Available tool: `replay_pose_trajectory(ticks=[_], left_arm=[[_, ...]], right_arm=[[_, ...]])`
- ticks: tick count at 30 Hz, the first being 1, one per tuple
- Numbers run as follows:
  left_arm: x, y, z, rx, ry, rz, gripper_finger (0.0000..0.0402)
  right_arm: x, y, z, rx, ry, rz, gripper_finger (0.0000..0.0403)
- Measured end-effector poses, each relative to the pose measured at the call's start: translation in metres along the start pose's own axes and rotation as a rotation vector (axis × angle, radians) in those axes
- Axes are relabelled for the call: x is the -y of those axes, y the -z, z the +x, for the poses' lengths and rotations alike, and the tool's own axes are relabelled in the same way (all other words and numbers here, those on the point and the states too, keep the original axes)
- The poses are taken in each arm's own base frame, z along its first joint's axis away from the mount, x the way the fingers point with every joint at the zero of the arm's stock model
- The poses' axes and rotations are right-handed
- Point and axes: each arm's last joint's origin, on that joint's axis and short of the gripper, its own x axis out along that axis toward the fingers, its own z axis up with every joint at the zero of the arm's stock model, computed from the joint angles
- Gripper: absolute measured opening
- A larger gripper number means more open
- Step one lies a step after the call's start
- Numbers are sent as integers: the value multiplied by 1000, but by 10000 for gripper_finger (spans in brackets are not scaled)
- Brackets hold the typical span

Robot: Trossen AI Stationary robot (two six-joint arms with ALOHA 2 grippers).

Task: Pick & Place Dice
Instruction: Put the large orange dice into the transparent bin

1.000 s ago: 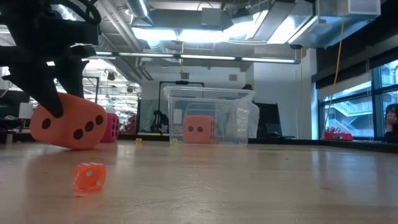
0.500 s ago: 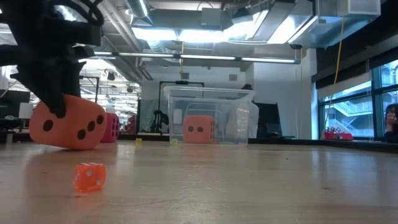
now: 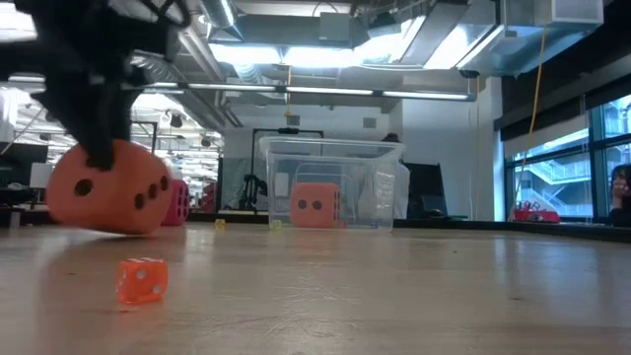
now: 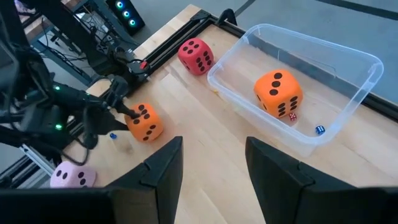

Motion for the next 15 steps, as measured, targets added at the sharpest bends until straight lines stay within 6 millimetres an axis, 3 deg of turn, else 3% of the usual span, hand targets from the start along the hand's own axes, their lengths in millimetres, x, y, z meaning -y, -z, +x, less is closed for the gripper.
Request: replay_pose_trajectory(ticks=[4, 9, 15], left_arm=[[-2, -8, -9, 25, 2, -36, 72], [-4, -22, -27, 105, -5, -135, 71], [-11, -51, -73, 290, -15, -227, 53]], right_arm=[[0, 0, 0, 0, 0, -12, 173], [0, 0, 0, -1, 0, -23, 173], [1, 1, 0, -9, 7, -26, 173]])
